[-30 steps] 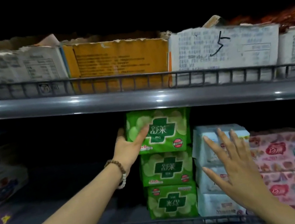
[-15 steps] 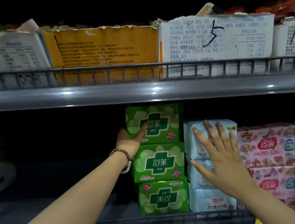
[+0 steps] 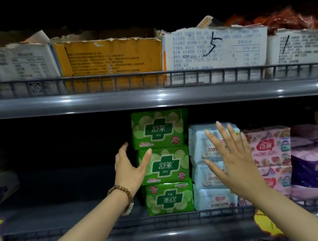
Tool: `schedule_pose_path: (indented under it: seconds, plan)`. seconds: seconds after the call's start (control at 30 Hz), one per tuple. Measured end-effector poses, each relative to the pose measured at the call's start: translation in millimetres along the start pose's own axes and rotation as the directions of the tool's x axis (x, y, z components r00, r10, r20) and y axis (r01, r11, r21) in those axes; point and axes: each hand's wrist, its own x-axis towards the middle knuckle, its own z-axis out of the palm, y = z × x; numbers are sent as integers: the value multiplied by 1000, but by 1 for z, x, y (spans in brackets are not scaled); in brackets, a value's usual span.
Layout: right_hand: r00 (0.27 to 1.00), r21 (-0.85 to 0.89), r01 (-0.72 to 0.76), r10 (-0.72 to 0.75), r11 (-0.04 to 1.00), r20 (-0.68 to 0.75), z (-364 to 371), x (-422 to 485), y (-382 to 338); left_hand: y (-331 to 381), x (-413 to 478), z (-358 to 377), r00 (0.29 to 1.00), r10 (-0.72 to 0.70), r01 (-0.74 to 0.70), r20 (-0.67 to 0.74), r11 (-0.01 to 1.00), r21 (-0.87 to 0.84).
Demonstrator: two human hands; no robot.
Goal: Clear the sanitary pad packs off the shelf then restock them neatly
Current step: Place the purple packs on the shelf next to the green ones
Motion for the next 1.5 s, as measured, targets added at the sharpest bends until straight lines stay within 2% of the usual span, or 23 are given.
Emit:
schedule_pose_path:
  seconds: [0.1,0.2,0.37,0.47,0.53,0.67,0.83,0.87,0.93,1.03,1.17,1.27,1.37,1.5]
  plan:
    - [1000,55,6,-7,998,11,-6,-8,-9,-4,-22,2,998,51,-52,30,998,34]
    - [997,125,48,-56,991,61,-4,-29,-37,-23,-52,-5,991,75,-90,110,985,145]
    - [956,231,43,-107,972,273,34,-100,-112,-97,-116,-41,990,-64,18,127,941,338]
    - [883,332,-25,-135,943,449,67,-152,-160,-154,-155,-79,970,-212,134,122,877,461]
    - [834,383,-87,-143,919,533,86,-182,-186,-193,-179,-105,947,-315,242,68,834,496]
    - [666,454,-304,-153,838,730,117,-226,-235,-251,-218,-151,863,-505,416,0,711,567]
    - [472,450,-616,-154,647,868,151,-255,-292,-281,-229,-195,864,-499,435,-68,670,601]
    - [417,412,-694,-137,590,899,157,-254,-304,-287,-227,-204,857,-509,451,-84,660,601]
    - [317,325,-850,-91,415,944,171,-248,-325,-299,-218,-215,835,-540,491,-109,639,592]
    - [129,143,-974,-87,176,988,193,-232,-352,-315,-198,-221,766,-625,599,-150,611,518]
    - [-95,-117,-983,-160,-138,983,225,-216,-382,-335,-169,-218,622,-741,777,-254,545,314]
    - [-143,-207,-940,-236,-271,961,248,-205,-397,-345,-155,-219,546,-789,826,-281,453,334]
    - [-158,-228,-932,-252,-280,955,249,-191,-406,-353,-146,-226,526,-794,832,-304,408,375]
    - [-199,-264,-926,-244,-269,949,243,-185,-406,-361,-147,-237,509,-827,824,-238,388,413]
